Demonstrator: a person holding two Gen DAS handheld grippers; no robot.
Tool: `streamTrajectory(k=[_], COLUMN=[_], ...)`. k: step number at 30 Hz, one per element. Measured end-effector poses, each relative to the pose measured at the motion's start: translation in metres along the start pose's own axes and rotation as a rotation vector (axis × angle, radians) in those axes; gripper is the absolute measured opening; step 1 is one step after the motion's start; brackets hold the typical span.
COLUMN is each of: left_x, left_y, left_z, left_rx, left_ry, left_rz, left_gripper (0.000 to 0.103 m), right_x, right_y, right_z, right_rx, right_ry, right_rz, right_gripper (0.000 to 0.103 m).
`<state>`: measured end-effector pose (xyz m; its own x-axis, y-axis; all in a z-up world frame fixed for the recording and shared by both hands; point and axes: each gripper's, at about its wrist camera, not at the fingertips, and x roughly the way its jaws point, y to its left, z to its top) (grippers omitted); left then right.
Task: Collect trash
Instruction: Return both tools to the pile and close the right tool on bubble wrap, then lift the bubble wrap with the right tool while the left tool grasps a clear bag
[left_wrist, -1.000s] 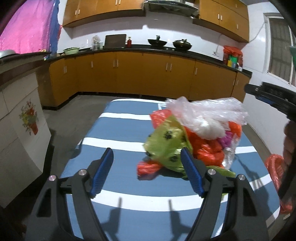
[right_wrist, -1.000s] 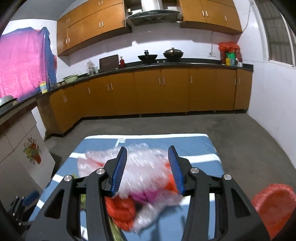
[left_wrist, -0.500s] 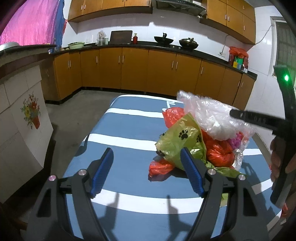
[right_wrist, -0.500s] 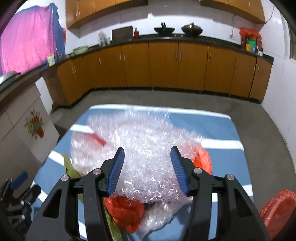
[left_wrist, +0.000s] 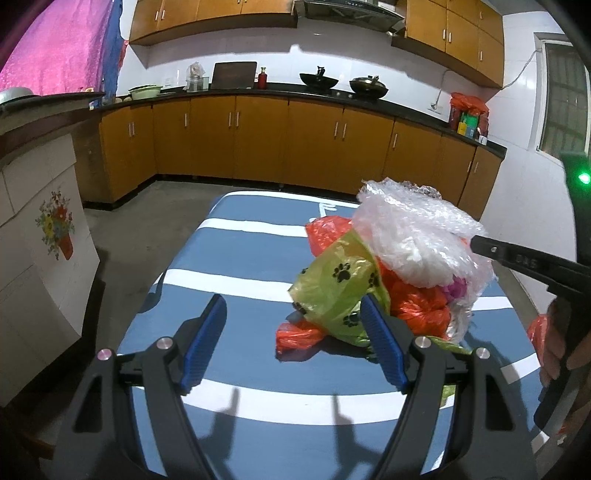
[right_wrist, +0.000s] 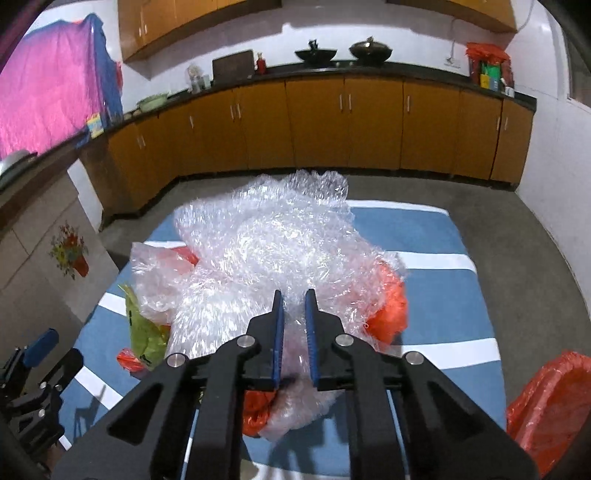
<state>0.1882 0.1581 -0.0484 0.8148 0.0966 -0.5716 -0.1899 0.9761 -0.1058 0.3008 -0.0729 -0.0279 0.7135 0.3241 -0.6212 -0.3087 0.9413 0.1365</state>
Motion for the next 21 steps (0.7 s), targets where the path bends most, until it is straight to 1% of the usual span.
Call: streamTrajectory(k=[3, 13, 17, 20, 21], left_x=[-0.001, -0.001, 0.008, 0.018, 0.023], left_y=[-0.01, -0.059, -0.084, -0.101, -0.108], left_z=[0.002, 0.015, 0.026, 0.034, 0.038], left_rx=[0.008, 0.083, 0.089, 0.098, 0.1], left_ry=[-0.004, -0.032, -0.016, -0.007, 0.0], left_rz=[-0.02, -0.085, -0.141, -0.166, -0.171], left_gripper=[0.073, 0.073, 0.073, 0.073, 0.07], right_x=[-0.012, -0.049, -0.061, -0.066, -0.067], right_y=[-0.007, -0.043, -0.061, -0.077, -0.08], right_z=[-0.003, -0.019, -0.028, -0.037, -0.038], right_rx=[0.023, 0.097, 0.134, 0.161, 0.166], right_ry=[-0.023, -0.1, -0.119, -0.118, -0.117], right_rz=[-0.004, -0.088, -0.13, -0.157, -0.163], right_gripper=[0.011, 0.011, 0.011, 0.011, 0.011])
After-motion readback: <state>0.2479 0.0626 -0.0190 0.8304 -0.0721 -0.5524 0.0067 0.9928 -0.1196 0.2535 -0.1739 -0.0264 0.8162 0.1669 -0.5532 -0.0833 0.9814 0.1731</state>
